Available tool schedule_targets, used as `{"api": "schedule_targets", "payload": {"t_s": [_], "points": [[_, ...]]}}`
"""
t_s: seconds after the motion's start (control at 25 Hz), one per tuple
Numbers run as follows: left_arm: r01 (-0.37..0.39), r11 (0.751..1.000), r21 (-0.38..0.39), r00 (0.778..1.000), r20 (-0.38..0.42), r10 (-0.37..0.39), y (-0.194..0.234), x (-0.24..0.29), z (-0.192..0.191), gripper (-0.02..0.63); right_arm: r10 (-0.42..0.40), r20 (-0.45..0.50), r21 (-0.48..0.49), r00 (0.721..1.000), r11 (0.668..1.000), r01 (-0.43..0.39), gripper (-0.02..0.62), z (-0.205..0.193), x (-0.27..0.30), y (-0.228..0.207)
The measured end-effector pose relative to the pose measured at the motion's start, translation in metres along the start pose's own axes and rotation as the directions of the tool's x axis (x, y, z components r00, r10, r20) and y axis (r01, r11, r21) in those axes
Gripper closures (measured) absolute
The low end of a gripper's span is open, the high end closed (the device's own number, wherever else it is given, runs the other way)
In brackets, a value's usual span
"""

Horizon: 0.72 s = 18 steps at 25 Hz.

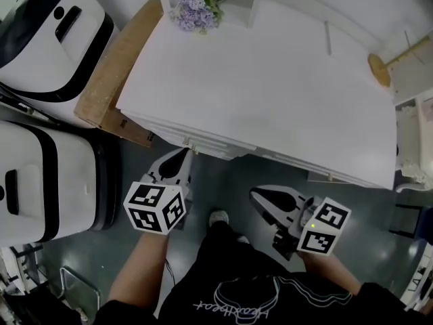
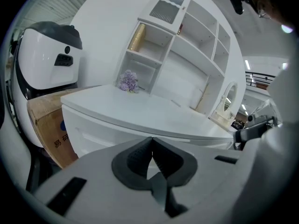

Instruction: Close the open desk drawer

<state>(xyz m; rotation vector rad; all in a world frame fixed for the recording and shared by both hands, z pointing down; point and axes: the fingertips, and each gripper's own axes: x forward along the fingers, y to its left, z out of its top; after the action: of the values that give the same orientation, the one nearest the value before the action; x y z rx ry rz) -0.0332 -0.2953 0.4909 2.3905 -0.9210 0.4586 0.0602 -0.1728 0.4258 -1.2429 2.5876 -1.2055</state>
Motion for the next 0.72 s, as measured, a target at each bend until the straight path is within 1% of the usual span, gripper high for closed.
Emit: {"api": "schedule_targets", "payload": {"t_s": [0.12,0.24,0.32,0.44,0.52,0.6,0.72], "points": [[0.033,0.999,0.008,0.999,0.036,-0.033,-0.037,-0.032,0.01,0.601,0.046,0.028,-0.05,0.999,0.998,-0.045,0.589,0.016,-0.015,0.026],[0.079,0.997,0.013,0.994,0.077,-0.079,-0.081,-0.07,0.025,0.601,0.079,0.046,-0.144,0.996,0.987,-0.072,0.589,0.033,-0.035,0.058],[0.116,0.993,0.01,0.988,0.105,-0.117,-0.113,-0.094,0.036,0.601,0.096,0.056,-0.222,0.994,0.972,-0.082,0.589,0.044,-0.051,0.082],[0.177,0.984,0.011,0.971,0.16,-0.176,-0.159,-0.131,0.053,0.601,0.131,0.073,-0.322,0.989,0.941,-0.101,0.589,0.053,-0.077,0.117],[0.194,0.98,0.04,0.959,0.2,-0.199,-0.188,-0.156,0.062,0.601,0.153,0.085,-0.356,0.984,0.927,-0.114,0.589,0.056,-0.095,0.138],[0.193,0.979,0.072,0.95,0.238,-0.204,-0.212,-0.18,0.071,0.601,0.175,0.101,-0.37,0.979,0.92,-0.126,0.589,0.059,-0.112,0.154],[0.204,0.975,0.089,0.936,0.273,-0.221,-0.241,-0.209,0.079,0.601,0.194,0.129,-0.39,0.972,0.912,-0.131,0.589,0.064,-0.135,0.171]]}}
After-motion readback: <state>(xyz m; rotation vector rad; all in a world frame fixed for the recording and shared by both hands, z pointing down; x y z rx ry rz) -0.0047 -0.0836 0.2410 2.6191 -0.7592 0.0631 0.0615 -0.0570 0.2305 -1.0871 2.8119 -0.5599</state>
